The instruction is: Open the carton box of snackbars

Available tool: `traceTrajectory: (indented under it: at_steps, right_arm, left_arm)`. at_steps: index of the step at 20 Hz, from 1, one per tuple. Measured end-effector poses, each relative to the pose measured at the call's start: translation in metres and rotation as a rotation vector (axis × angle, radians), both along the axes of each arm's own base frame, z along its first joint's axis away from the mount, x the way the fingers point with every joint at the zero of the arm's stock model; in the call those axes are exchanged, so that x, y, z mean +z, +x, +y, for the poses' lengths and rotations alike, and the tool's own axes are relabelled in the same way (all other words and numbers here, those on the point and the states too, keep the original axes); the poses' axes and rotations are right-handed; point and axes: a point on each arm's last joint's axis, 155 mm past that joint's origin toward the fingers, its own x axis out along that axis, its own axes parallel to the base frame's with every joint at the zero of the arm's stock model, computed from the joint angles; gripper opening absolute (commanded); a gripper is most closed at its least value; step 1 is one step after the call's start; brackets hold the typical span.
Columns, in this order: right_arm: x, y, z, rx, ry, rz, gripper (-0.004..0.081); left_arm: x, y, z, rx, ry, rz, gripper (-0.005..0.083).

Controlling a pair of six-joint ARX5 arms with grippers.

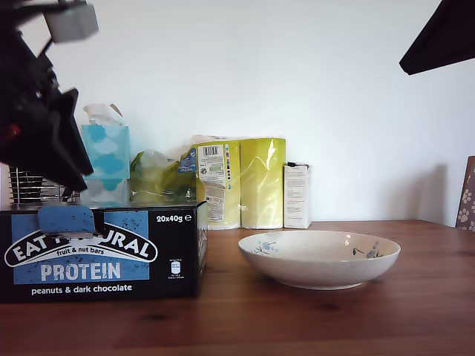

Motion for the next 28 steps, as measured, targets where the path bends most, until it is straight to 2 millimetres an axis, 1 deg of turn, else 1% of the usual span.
traceTrajectory:
  at_steps: [4, 8, 11, 13, 15, 17, 19, 21, 23, 28]
  right_arm:
    - [0.0, 0.0, 0.0, 0.0, 0.0, 0.0, -0.0013]
    - [0.0, 0.0, 0.0, 0.0, 0.0, -0.001, -0.0013]
    - [0.0, 0.0, 0.0, 0.0, 0.001, -0.001, -0.0013]
    - [0.0, 0.0, 0.0, 0.0, 0.001, -0.001, -0.0013]
    - [0.0, 0.0, 0.0, 0.0, 0.001, -0.002, -0.0013]
    - [0.0, 0.0, 0.0, 0.0, 0.001, -0.002, -0.0013]
    - [0.0, 0.0, 0.0, 0.0, 0.001, -0.002, -0.0013]
    - [0.0, 0.0, 0.0, 0.0, 0.001, -0.002, -0.0013]
    - [0.0, 0.0, 0.0, 0.0, 0.001, -0.002, -0.0013]
    - [0.001, -0.002, 0.002, 0.012, 0.007, 0.002, -0.0013]
  left_arm:
    - [-0.013, 0.003, -0.001, -0.004, 0.018, 0.027, 0.0292]
    - [-0.022, 0.005, -0.001, -0.006, 0.03, 0.043, 0.0292]
    - [-0.031, 0.009, 0.004, -0.001, 0.072, 0.047, 0.0285]
    - [-0.03, 0.015, 0.006, 0.011, 0.086, 0.02, 0.0272]
    - [-0.028, 0.019, 0.008, 0.026, 0.102, -0.002, 0.0232]
    - [-0.026, 0.022, 0.009, 0.033, 0.119, -0.025, 0.0228]
    - [-0.025, 0.023, 0.008, 0.033, 0.122, -0.031, 0.0181]
    - [-0.025, 0.022, 0.006, 0.03, 0.136, -0.038, 0.0158]
    - [-0.023, 0.024, 0.004, 0.03, 0.15, -0.059, 0.0154]
    - [-0.007, 0.038, -0.004, 0.044, 0.15, -0.16, 0.0145]
